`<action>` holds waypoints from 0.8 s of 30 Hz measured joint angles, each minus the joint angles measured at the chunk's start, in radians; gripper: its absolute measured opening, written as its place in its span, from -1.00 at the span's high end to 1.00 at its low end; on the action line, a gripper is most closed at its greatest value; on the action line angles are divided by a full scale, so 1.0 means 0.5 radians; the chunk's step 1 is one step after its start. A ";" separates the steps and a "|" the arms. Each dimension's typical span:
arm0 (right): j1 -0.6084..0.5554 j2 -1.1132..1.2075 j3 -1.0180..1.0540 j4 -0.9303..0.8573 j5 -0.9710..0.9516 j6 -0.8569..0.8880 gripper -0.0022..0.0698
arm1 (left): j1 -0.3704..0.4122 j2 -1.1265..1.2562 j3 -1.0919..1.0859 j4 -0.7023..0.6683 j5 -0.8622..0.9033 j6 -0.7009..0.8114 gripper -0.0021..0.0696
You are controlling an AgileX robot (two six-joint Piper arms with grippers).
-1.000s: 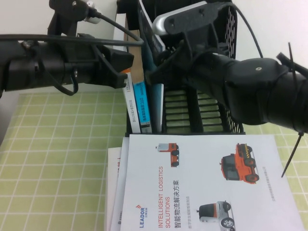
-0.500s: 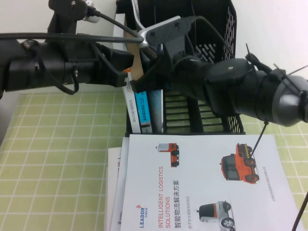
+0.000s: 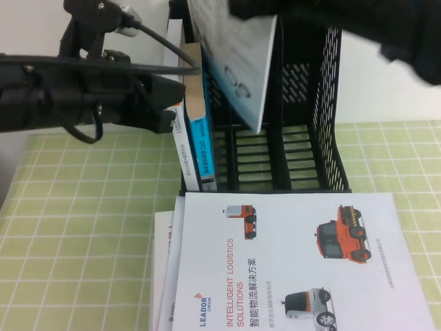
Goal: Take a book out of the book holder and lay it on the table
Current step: Pick up the right side book from the book shelf, then place the picked book on the book
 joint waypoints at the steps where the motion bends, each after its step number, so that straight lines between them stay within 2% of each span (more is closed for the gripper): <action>1: -0.033 -0.058 0.000 0.003 0.062 0.000 0.87 | 0.000 -0.033 0.004 0.045 0.015 -0.029 0.95; 5: -0.196 -0.259 0.000 -0.051 0.450 0.082 0.87 | 0.000 -0.204 0.016 0.188 0.039 -0.188 0.95; 10: -0.398 -0.447 -0.008 -0.431 1.011 0.406 0.87 | 0.000 -0.439 0.016 0.321 0.087 -0.394 0.95; 13: -0.462 -0.495 -0.012 -0.823 1.421 0.516 0.87 | 0.000 -0.568 0.016 0.400 0.119 -0.448 0.95; 18: -0.468 -0.531 -0.016 -1.464 1.865 0.673 0.87 | 0.000 -0.778 0.016 0.586 0.165 -0.667 0.95; 21: -0.426 -0.578 -0.016 -1.906 1.930 0.823 0.87 | 0.000 -0.879 0.016 0.680 0.203 -0.850 0.95; 24: -0.247 -0.656 -0.016 -2.429 1.913 1.074 0.87 | 0.000 -0.952 0.016 0.749 0.274 -0.980 0.95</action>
